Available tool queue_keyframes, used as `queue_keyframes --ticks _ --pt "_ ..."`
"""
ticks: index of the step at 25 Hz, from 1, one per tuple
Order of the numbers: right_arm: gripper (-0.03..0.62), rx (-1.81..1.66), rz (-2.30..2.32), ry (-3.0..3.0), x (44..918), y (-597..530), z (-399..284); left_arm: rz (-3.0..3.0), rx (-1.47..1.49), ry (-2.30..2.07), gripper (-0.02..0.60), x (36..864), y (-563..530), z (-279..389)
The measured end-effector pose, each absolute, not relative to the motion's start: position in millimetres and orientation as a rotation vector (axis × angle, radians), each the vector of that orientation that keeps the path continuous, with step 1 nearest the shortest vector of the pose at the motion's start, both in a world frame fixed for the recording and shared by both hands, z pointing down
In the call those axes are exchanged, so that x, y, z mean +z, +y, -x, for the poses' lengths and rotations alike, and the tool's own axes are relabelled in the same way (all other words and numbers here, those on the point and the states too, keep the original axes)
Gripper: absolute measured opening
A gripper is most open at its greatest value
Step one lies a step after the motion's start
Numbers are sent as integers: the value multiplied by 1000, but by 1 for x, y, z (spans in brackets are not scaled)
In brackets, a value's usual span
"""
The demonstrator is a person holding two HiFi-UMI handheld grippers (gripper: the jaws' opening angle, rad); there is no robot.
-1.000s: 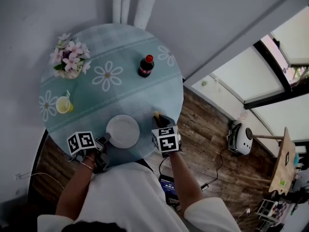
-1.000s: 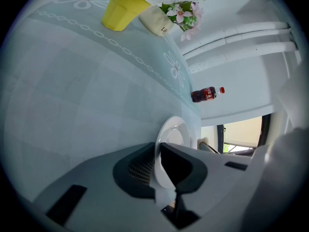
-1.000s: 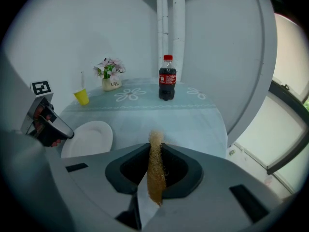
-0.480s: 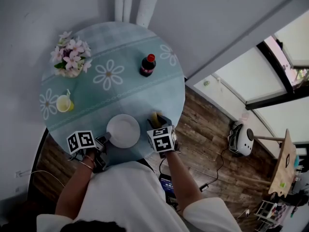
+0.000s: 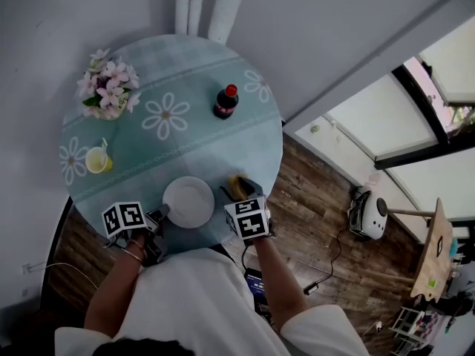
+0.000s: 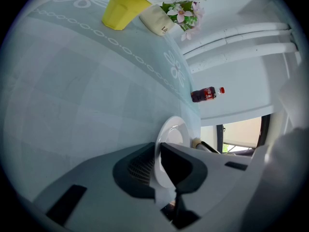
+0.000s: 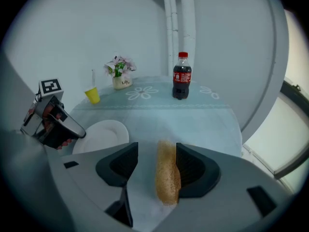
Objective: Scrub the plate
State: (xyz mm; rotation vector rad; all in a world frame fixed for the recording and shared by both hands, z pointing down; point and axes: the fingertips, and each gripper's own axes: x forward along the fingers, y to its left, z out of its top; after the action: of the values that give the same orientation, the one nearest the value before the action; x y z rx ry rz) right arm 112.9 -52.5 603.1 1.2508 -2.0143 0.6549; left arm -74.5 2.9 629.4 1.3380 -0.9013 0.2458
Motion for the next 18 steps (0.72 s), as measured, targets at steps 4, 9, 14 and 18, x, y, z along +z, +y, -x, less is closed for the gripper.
queue_keyframes --ticks 4,9,14,18 --pt "225 689 -1314 -2078 582 -53 -115 -1341 244 -898 40 629 3 75" --pt "230 827 -1465 -2133 562 -45 -131 -1348 237 -890 40 629 3 75" --pt "232 872 -1529 -2121 558 -31 -144 -1383 164 -836 81 623 2 69" --pt "232 917 -1580 -2114 557 -23 -145 -1431 169 -795 132 614 2 69"
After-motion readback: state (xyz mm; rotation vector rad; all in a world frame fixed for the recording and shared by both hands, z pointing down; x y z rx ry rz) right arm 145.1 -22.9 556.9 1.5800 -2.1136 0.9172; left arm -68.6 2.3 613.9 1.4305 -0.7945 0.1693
